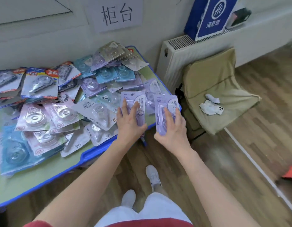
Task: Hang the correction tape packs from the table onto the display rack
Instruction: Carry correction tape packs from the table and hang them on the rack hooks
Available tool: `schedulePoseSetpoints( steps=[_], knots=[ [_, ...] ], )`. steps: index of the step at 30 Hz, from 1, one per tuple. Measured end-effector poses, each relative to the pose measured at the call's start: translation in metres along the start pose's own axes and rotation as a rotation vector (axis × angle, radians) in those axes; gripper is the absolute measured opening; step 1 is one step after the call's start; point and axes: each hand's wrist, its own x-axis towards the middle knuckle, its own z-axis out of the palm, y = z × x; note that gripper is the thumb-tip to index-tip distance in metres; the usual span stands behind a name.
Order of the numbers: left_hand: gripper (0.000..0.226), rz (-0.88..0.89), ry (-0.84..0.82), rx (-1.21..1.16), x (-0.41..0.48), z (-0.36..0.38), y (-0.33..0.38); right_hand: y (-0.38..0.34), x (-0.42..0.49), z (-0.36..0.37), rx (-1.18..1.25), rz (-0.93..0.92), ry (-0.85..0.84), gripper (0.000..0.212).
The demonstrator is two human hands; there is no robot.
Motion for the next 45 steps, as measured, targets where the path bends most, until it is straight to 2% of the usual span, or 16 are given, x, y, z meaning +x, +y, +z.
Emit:
schedulePoseSetpoints(
  steps=[9, 20, 31, 38, 45],
  knots=[
    [0.083, 0.322, -0.222, 0.119, -0.078, 0.061, 0.06, 0.057, -0.133, -0.036, 0.095, 0.37, 0.242, 0.089],
    [0.082, 0.71, -0.459, 0.084, -0.263, 0.206, 0.205, 0.214, -0.358, -0.105, 0.205, 0.793, 0.421, 0.088],
    [0.083, 0.85, -0.664, 0.093, -0.448, 0.338, 0.321, 0.357, -0.544, -0.157, 0.243, 0.987, 0.568, 0.088],
    [0.083, 0.96, -0.748, 0.114, -0.504, 0.423, 0.398, 0.447, -0.6, -0.192, 0.247, 1.1, 0.672, 0.088],
    [0.085, 0.982, -0.796, 0.095, -0.542, 0.505, 0.516, 0.556, -0.629, -0.267, 0.182, 1.164, 0.753, 0.086]
  ],
)
